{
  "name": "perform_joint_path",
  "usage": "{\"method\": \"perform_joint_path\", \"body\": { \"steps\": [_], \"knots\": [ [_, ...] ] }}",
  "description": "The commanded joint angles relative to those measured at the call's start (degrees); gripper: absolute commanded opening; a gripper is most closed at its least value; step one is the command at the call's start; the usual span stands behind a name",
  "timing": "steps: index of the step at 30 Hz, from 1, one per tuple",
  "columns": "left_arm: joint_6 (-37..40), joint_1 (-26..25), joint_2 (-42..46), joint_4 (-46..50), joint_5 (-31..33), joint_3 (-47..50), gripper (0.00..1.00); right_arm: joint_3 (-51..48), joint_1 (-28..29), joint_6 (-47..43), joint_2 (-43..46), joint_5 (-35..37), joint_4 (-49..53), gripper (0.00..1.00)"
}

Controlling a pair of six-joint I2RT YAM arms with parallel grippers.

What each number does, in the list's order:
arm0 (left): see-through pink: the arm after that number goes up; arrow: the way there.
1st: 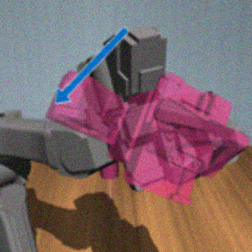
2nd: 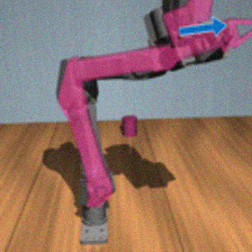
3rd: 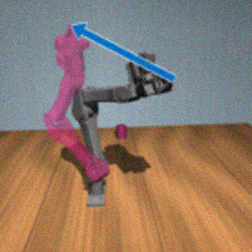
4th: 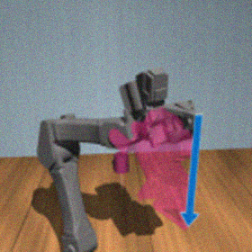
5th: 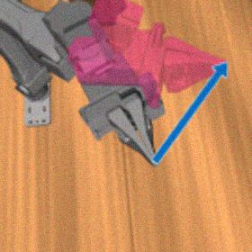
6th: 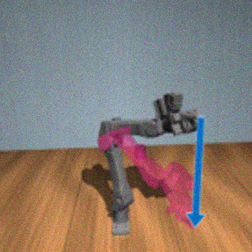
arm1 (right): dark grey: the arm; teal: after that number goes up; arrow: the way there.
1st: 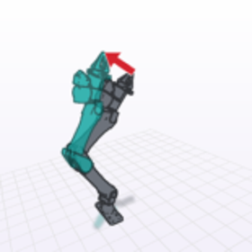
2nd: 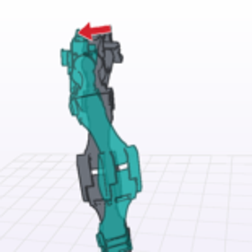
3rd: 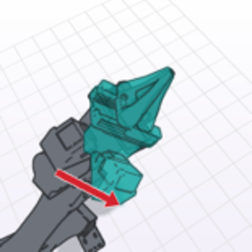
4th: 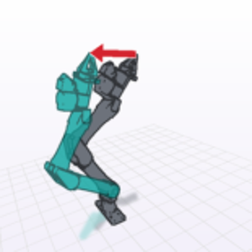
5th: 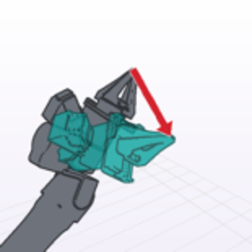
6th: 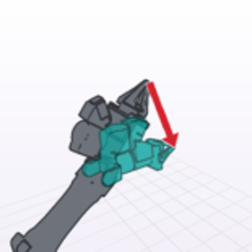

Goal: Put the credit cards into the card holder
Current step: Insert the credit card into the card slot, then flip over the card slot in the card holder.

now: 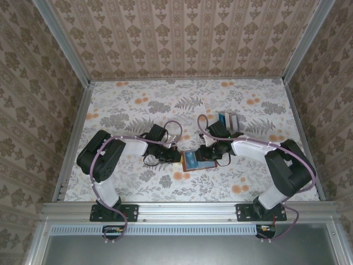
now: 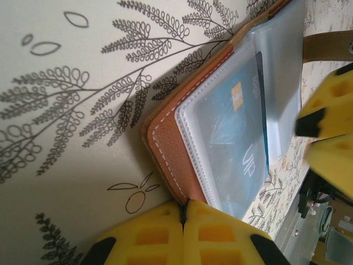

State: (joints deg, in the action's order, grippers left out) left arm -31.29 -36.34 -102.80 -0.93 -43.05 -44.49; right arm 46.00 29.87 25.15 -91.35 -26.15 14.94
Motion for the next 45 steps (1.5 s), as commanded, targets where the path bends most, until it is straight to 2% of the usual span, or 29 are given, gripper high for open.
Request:
{"method": "perform_joint_path", "body": {
  "steps": [1, 5, 11, 14, 18, 24, 30, 37, 41, 45],
  "knots": [
    [0.79, -1.46, -3.61, 1.65, 4.79, 3.38, 0.00, -0.41, 0.35, 2.45, -2.34, -0.77, -2.95, 0.29],
    [1.84, -1.46, -3.55, 3.58, 5.23, 2.89, 0.00, -0.08, 1.05, 2.76, -5.02, -1.96, -4.39, 0.29],
    [0.45, -1.45, -3.67, 1.63, 4.81, 3.62, 0.00, 0.66, 1.86, 2.58, -6.50, -1.84, -5.10, 0.27],
    [-0.01, -1.63, -3.19, 0.66, 4.99, 4.37, 0.00, 1.17, 2.79, 1.77, -6.10, -4.02, -6.06, 0.26],
    [1.40, -1.63, -3.58, 2.86, 5.12, 3.31, 0.00, 0.94, 3.53, -1.63, -3.80, -2.89, -3.88, 0.30],
    [1.56, -1.62, -4.16, 2.78, 5.21, 3.06, 0.00, -0.54, 3.31, -6.69, 3.44, 5.21, 1.91, 0.38],
    [1.49, -1.63, -4.00, 2.25, 5.07, 3.47, 0.00, -4.42, 2.48, -1.85, 10.40, 13.38, 1.91, 0.44],
    [2.15, -1.54, -4.42, 2.88, 4.93, 3.01, 0.00, -7.66, 2.48, 2.38, 10.67, 19.73, 2.38, 0.47],
    [1.93, -1.59, -4.22, 2.17, 4.73, 3.24, 0.00, -8.00, 2.48, 2.98, 10.53, 21.06, 2.91, 0.52],
    [1.94, -1.63, -3.81, 2.43, 4.99, 3.25, 0.00, -8.03, 2.48, 3.21, 8.40, 18.89, 1.50, 0.51]
  ]
}}
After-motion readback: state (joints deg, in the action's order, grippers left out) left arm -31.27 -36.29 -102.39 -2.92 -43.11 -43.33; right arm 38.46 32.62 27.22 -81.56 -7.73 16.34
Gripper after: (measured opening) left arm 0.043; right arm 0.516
